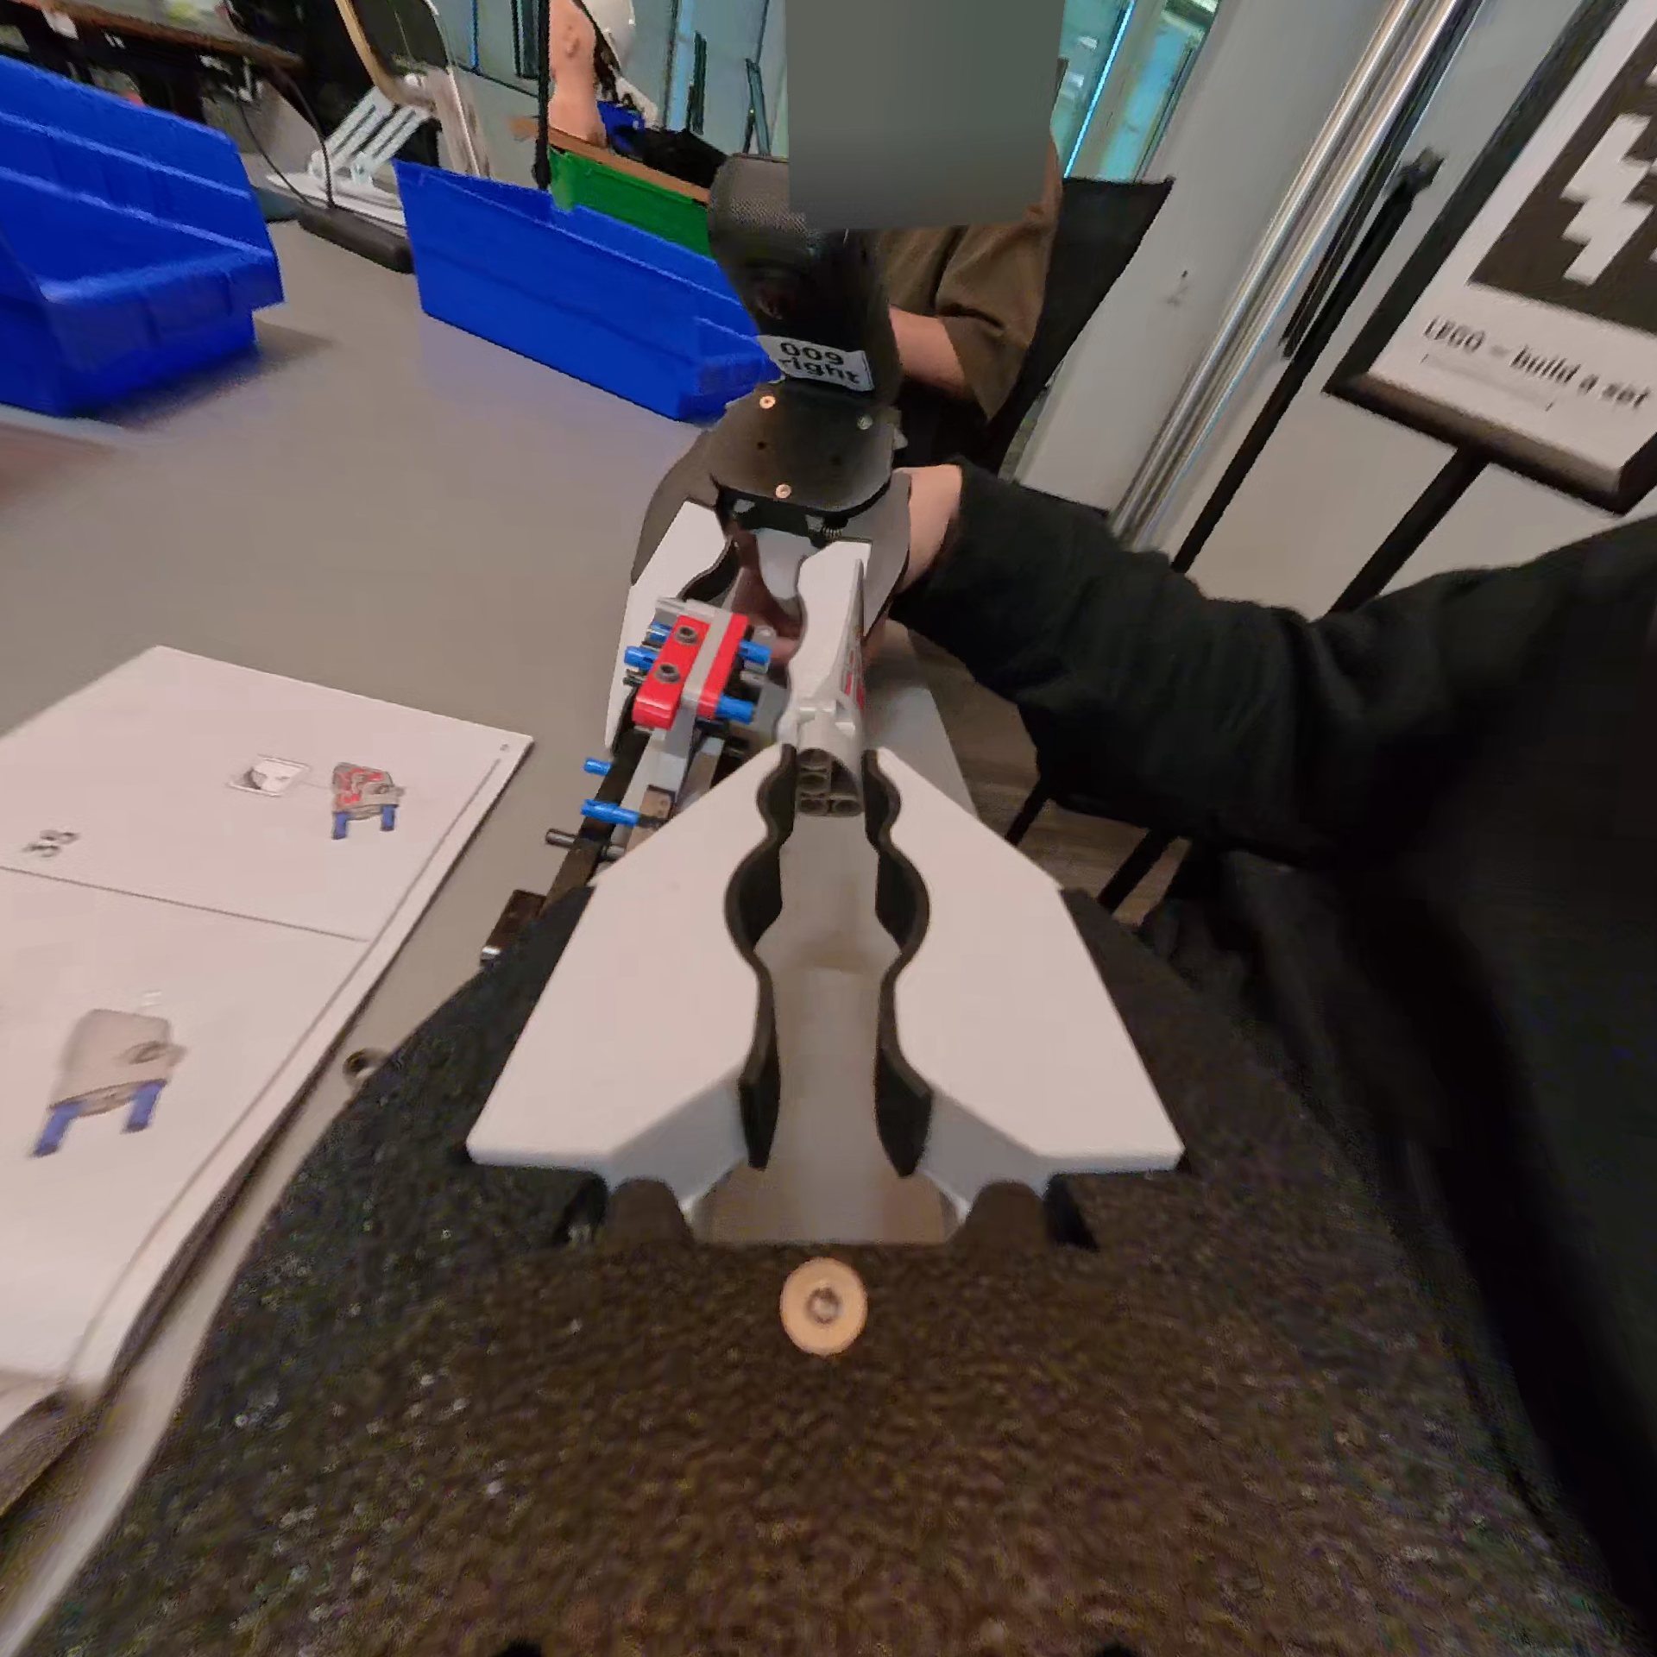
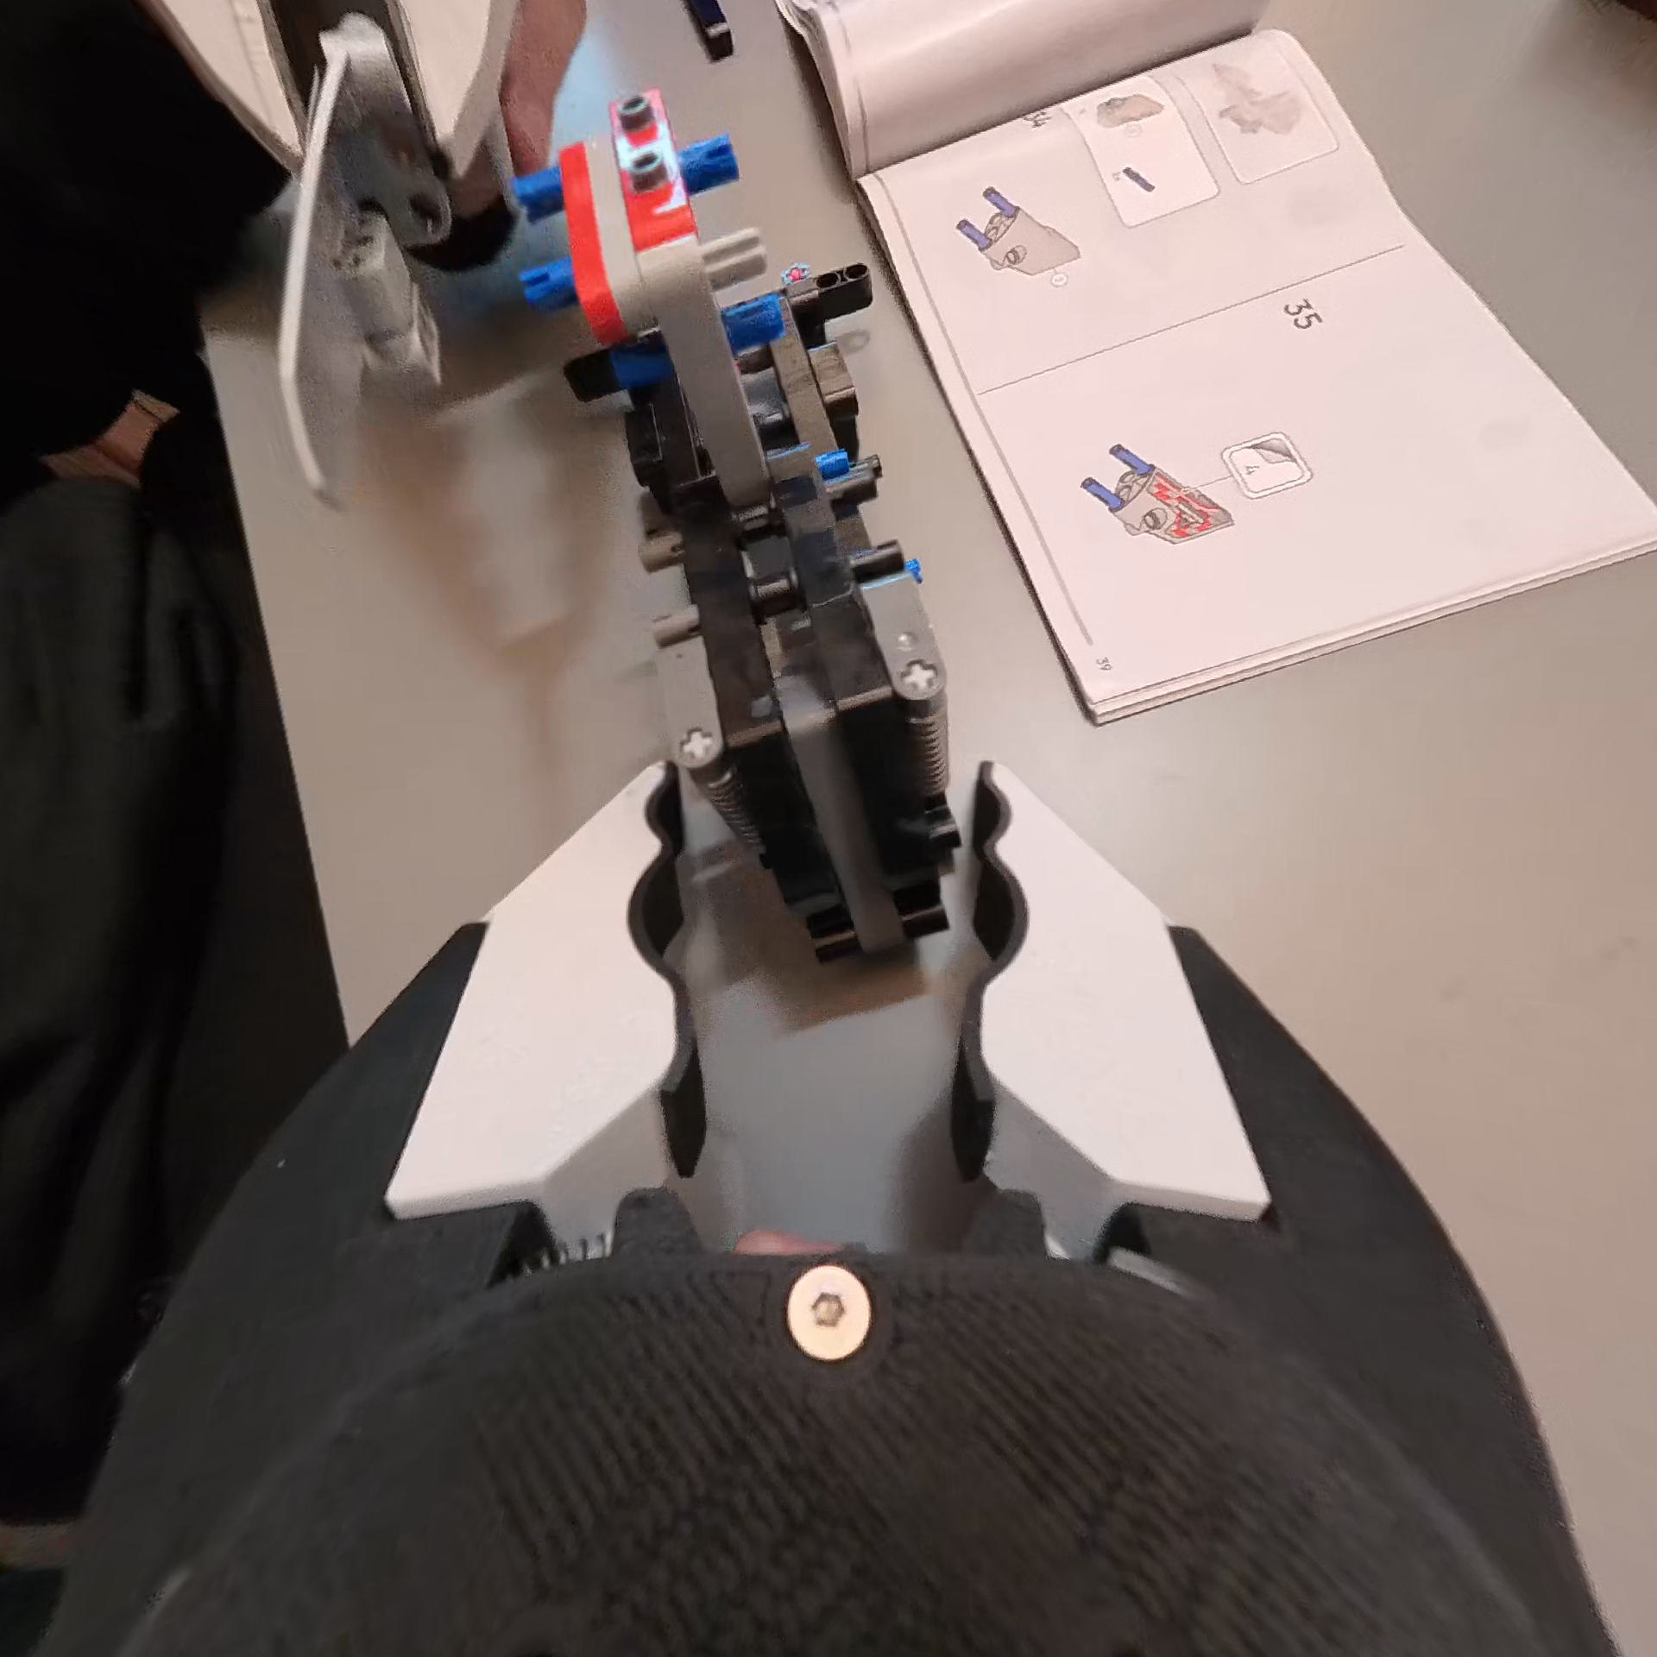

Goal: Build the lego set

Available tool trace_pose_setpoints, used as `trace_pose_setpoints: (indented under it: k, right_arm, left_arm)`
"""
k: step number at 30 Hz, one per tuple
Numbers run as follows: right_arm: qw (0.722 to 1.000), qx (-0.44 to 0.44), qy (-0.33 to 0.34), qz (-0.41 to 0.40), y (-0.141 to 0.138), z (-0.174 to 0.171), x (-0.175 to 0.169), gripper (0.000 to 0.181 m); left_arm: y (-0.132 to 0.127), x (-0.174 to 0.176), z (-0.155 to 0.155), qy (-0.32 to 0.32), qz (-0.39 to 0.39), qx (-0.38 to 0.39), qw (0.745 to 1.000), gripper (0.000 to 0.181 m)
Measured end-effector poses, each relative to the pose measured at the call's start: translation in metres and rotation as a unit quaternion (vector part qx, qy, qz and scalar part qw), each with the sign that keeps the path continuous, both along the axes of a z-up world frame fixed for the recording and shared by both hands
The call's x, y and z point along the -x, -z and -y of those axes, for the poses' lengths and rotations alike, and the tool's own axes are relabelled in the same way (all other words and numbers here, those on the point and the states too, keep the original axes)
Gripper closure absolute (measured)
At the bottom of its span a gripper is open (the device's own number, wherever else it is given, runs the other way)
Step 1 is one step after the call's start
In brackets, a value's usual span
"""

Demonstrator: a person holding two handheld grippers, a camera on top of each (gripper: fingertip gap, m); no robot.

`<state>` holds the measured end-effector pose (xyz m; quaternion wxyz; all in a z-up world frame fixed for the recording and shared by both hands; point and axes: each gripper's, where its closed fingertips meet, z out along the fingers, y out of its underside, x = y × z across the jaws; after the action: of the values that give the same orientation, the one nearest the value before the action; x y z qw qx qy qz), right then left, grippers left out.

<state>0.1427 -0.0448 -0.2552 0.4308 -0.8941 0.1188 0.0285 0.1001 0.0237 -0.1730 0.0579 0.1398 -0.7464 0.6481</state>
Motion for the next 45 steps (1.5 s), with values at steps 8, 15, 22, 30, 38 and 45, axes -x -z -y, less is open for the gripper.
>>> trace_pose_setpoints:
  k: [8, 15, 22, 30, 38, 45]
  right_arm:
    - [0.997, -0.044, -0.015, 0.069, -0.030, 0.008, -0.001, 0.101]
    - [0.994, -0.046, -0.069, 0.077, -0.022, 0.001, 0.009, 0.099]
    - [0.992, -0.051, -0.092, 0.067, -0.018, 0.002, 0.010, 0.112]
    - [0.990, -0.047, -0.092, 0.094, -0.017, -0.003, 0.004, 0.124]
    - [0.988, -0.040, -0.101, 0.107, -0.015, -0.007, 0.009, 0.139]
    - [0.989, -0.037, -0.107, 0.093, -0.014, -0.010, 0.012, 0.139]
  left_arm:
    - [0.015, 0.020, 0.010, 0.017, 0.114, -0.054, 0.992, 0.169]
    - [0.023, 0.017, 0.029, -0.019, 0.175, -0.097, 0.980, 0.170]
    - [0.025, 0.022, 0.041, -0.018, 0.190, -0.109, 0.976, 0.169]
    - [0.015, 0.016, 0.036, -0.038, 0.158, -0.072, 0.984, 0.169]
    - [0.015, 0.016, 0.040, -0.051, 0.133, -0.072, 0.987, 0.170]
    - [0.021, 0.011, 0.025, -0.053, 0.126, -0.107, 0.985, 0.170]
